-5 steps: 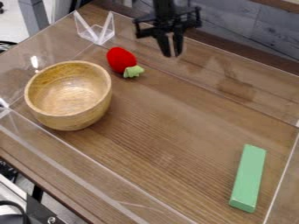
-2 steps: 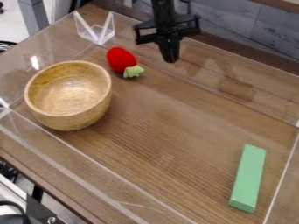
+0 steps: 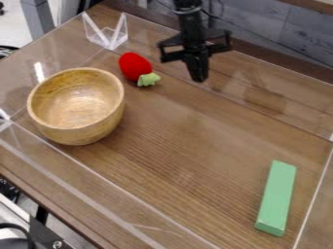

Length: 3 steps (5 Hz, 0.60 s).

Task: Move the red fruit to the right

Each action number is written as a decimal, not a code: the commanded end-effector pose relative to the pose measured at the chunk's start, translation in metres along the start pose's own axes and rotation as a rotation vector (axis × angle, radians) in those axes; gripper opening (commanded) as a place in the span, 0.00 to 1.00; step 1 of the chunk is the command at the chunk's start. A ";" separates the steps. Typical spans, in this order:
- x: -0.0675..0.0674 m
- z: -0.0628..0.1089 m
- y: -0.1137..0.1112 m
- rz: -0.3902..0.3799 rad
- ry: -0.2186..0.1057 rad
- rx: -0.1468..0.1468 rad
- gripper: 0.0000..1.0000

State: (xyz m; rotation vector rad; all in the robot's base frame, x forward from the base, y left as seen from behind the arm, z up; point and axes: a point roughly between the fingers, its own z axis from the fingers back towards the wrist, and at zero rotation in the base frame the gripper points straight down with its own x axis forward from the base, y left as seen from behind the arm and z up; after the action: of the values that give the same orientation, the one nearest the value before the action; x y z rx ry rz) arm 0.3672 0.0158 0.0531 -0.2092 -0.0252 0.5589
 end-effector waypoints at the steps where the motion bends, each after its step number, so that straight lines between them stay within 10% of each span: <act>1: -0.007 0.004 -0.021 -0.010 -0.041 -0.017 0.00; 3: -0.024 -0.011 -0.048 0.057 -0.066 -0.013 0.00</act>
State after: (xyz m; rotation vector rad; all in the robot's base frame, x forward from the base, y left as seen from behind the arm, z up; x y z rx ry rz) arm 0.3666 -0.0420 0.0373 -0.1911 -0.0388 0.6196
